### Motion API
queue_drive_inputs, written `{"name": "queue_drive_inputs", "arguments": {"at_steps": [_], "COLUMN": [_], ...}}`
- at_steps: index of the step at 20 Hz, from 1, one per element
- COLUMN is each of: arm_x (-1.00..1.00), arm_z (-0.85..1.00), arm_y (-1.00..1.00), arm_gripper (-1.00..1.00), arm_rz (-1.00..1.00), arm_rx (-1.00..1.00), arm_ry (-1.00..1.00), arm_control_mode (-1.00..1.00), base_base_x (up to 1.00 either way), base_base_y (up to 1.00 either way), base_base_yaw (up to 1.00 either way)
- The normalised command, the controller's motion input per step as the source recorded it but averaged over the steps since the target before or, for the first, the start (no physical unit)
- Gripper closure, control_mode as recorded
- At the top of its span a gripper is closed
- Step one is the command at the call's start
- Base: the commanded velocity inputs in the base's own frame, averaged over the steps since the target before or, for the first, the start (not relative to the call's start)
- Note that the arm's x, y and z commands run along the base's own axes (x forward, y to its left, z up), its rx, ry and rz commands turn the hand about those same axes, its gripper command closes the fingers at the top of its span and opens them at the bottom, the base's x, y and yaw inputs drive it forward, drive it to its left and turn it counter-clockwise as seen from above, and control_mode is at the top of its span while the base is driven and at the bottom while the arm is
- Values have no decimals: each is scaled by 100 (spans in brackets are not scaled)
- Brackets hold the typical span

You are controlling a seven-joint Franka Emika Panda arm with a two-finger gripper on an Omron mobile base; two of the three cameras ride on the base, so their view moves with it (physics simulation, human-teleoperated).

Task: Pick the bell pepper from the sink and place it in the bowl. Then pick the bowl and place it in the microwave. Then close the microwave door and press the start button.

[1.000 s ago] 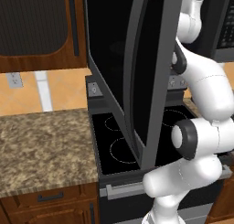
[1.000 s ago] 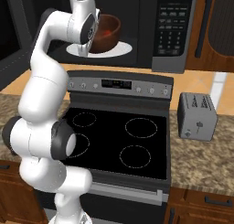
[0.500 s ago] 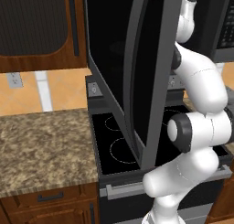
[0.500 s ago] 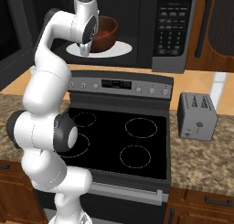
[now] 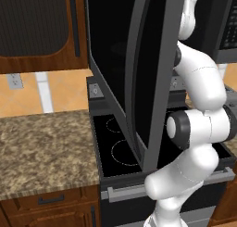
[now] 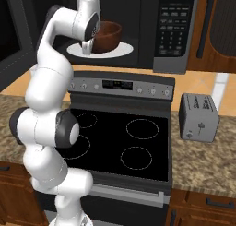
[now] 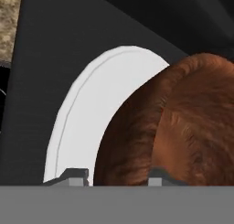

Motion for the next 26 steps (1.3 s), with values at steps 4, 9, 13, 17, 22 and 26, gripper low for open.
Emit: {"name": "queue_drive_inputs", "arguments": {"at_steps": [4, 9, 13, 17, 22, 26], "arm_x": [-4, 0, -22, -56, -66, -89], "arm_z": [-9, -32, 11, 62, 23, -11], "arm_y": [1, 1, 0, -4, -14, -14], "arm_gripper": [-100, -100, -100, -100, -100, -100], "arm_rz": [1, 2, 2, 5, 0, 0], "arm_rx": [-1, -1, 0, 0, 0, 0], "arm_ry": [-19, -27, -26, -22, -7, -5], "arm_control_mode": [-100, -100, -100, -100, -100, -100], "base_base_x": [0, 0, 0, 0, 0, 0], "base_base_y": [0, 0, 0, 0, 0, 0], "base_base_yaw": [0, 0, 0, 0, 0, 0]}}
